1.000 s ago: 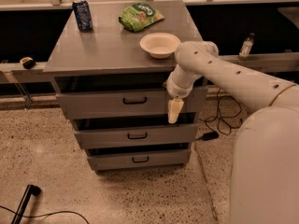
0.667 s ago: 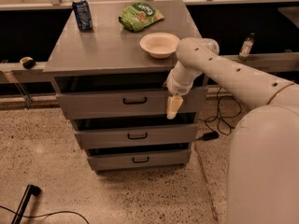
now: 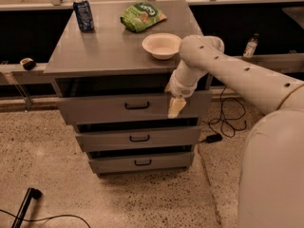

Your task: Open top drawer

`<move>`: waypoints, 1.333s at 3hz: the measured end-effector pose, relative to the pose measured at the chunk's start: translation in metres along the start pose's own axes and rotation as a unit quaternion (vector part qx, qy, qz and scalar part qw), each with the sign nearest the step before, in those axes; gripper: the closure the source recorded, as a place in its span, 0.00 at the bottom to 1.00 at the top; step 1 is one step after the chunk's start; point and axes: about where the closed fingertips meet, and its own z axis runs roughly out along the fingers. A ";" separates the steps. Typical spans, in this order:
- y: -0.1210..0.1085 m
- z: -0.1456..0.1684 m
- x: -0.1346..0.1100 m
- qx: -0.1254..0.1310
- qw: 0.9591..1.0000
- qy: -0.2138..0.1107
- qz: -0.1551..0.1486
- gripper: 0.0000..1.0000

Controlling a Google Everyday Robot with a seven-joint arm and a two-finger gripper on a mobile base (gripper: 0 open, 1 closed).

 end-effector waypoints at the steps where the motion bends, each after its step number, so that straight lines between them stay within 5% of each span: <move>1: 0.017 -0.012 -0.004 -0.009 1.000 -0.006 -0.003 0.40; 3: 0.090 -0.034 -0.012 -0.075 0.997 0.001 -0.009 0.47; 4: 0.111 -0.049 -0.011 -0.087 0.996 0.004 -0.002 0.47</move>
Offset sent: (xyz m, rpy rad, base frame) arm -0.0903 -0.0110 0.0217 -0.0295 0.1365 0.0468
